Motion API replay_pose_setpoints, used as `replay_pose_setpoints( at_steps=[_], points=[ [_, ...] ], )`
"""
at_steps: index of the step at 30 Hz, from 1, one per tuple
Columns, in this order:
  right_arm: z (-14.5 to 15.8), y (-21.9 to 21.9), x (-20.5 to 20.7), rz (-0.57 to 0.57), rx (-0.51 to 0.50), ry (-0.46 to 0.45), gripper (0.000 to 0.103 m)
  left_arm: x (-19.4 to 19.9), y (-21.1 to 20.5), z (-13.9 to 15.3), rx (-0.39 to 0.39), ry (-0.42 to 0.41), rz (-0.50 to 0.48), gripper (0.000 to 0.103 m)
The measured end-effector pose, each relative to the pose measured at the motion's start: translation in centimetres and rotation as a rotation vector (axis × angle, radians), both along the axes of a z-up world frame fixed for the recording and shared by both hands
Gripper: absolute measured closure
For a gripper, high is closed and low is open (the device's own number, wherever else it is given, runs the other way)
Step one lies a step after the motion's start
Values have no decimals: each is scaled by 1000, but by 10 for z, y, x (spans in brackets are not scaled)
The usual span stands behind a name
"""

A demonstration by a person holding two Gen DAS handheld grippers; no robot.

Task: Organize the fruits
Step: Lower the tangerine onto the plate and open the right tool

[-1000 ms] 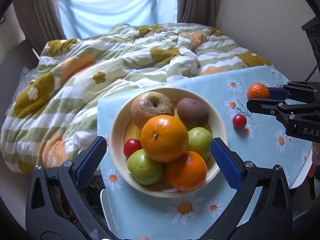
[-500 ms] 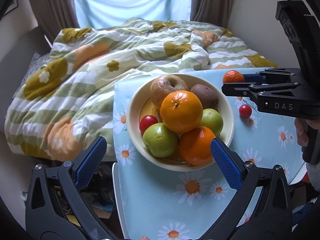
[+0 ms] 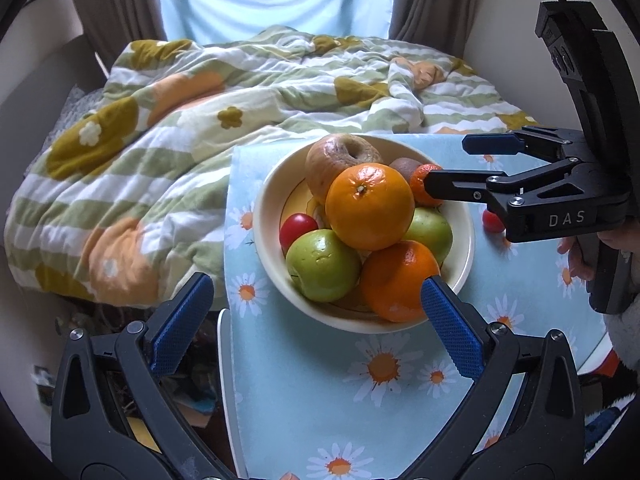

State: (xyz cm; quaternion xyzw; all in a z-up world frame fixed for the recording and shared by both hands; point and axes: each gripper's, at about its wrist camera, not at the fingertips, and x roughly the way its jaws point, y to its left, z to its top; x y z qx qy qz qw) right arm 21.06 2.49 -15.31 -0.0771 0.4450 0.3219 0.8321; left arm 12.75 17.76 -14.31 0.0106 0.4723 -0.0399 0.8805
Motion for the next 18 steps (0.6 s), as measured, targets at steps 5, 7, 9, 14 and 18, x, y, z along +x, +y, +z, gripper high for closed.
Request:
replay_pose_setpoints(
  at_steps=[5,7,9,14,18],
  points=[
    [3,-11,-3,-29,2,-6,19,0,-1,0,-1,1,3,0],
    [5,-15,-5,-41,6,-8,19,-1,-2,1,0,-1,4,0],
    [9,-17,-8,-46,4,-10,18,-1,-4,3,1,-4,3,0],
    [21,-27,-17,-81,15,-20,7,-6,-10,12,4,-16,-5,0],
    [35,-40,-26,-119,21,-31,7,-9,-19,23,5,-24,-21,0]
  ],
)
